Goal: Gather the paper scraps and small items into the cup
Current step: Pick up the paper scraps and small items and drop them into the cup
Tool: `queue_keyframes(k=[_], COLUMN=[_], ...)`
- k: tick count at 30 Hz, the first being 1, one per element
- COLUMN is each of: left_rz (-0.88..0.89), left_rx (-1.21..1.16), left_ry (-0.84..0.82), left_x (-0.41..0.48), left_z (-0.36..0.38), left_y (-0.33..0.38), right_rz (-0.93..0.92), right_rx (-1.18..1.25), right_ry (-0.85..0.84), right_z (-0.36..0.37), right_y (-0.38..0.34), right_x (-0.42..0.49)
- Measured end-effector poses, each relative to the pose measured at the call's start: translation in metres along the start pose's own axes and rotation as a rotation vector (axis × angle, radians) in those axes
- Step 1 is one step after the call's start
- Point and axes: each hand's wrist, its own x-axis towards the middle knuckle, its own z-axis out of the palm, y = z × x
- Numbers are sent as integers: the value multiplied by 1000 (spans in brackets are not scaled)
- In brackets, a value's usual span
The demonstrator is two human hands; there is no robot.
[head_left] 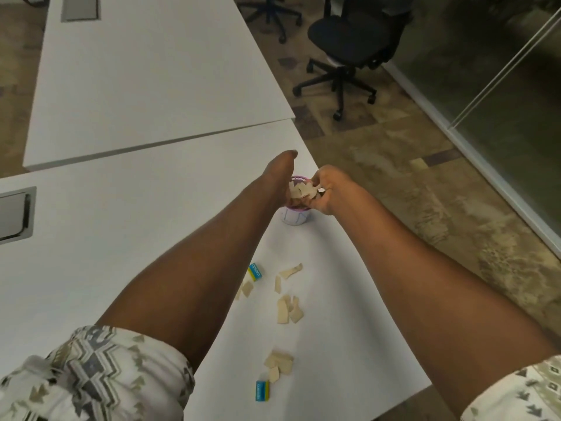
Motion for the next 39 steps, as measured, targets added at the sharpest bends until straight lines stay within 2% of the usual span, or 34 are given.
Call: queue_keyframes(k=[8, 17, 28, 34, 39], left_rz=[-57, 25, 67, 151, 167], left_rx=[-91, -67, 90, 265, 342], left_ry=[-62, -70, -109, 12, 83], left_x=[-7, -15, -51, -67, -83], left_z=[-2, -11, -64, -105, -136], left_y=[3, 6, -14, -65, -123], right_rz=[-46, -136, -182, -216, -320], right_rx=[-92, -115, -60, -230, -553], right_ry=[64, 47, -47, -54, -5], right_z=[5, 5, 0, -1, -14], right_y=[-3, 1, 42, 102, 168], right_x=[15, 11, -9, -36, -52])
